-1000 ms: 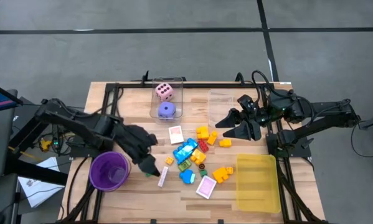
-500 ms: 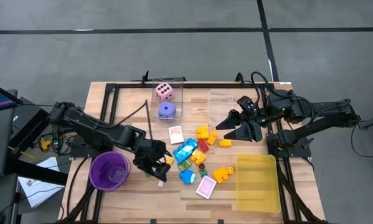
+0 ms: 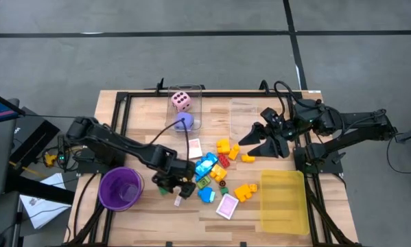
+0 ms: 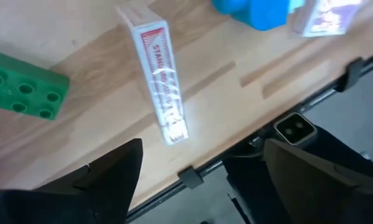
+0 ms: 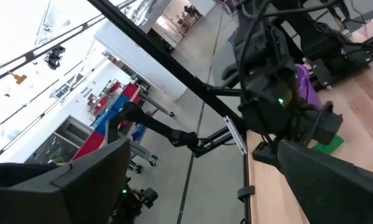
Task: Pick & Place Toys
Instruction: Put the red deck of cards into the right transparent bin
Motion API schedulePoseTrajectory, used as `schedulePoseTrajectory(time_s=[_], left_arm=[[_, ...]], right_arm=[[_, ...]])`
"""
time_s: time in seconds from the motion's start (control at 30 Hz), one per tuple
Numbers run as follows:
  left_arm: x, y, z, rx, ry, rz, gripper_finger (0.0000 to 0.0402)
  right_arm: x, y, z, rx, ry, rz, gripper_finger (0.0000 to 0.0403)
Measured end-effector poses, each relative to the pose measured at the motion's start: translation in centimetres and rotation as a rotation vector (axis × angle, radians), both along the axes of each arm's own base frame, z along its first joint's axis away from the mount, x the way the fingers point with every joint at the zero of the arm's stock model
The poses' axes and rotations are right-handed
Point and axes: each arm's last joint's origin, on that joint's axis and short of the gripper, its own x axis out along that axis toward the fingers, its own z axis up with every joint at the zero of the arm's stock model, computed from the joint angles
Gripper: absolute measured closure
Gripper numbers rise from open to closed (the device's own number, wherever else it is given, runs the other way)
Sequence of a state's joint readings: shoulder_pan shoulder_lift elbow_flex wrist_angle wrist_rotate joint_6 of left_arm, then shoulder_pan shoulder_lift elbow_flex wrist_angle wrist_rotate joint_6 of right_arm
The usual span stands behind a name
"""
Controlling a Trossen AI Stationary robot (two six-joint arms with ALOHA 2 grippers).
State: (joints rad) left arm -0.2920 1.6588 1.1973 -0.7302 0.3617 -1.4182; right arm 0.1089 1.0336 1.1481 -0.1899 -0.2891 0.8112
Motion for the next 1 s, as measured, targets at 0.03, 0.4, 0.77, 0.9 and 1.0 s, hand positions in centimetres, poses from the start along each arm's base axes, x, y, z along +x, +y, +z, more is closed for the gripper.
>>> schedulePoseTrajectory(time_s=[0.03, 0.4, 0.77, 0.9, 1.0], left_arm=[[0.1, 0.0, -0.2, 0.001, 0.008, 0.000, 0.0076], [0.3, -0.1, -1.8, 0.043, 0.075, 0.006, 0.0104], [0.6, -1.1, -3.1, 0.050, 0.091, -0.047, 0.0112], [0.7, -1.4, -3.8, 0.056, 0.110, -0.052, 0.0112], [0.9, -1.4, -4.1, 0.056, 0.114, -0.052, 0.0112]], right_arm=[[0.0, 0.0, 0.0, 0.000, 0.000, 0.002, 0.0003], [0.0, 0.0, 0.0, -0.006, -0.005, 0.003, 0.0003], [0.0, 0.0, 0.0, -0.006, -0.005, 0.003, 0.0003], [0.0, 0.0, 0.0, -0.006, -0.005, 0.003, 0.0003], [0.0, 0.0, 0.0, -0.002, -0.003, 0.002, 0.0003]])
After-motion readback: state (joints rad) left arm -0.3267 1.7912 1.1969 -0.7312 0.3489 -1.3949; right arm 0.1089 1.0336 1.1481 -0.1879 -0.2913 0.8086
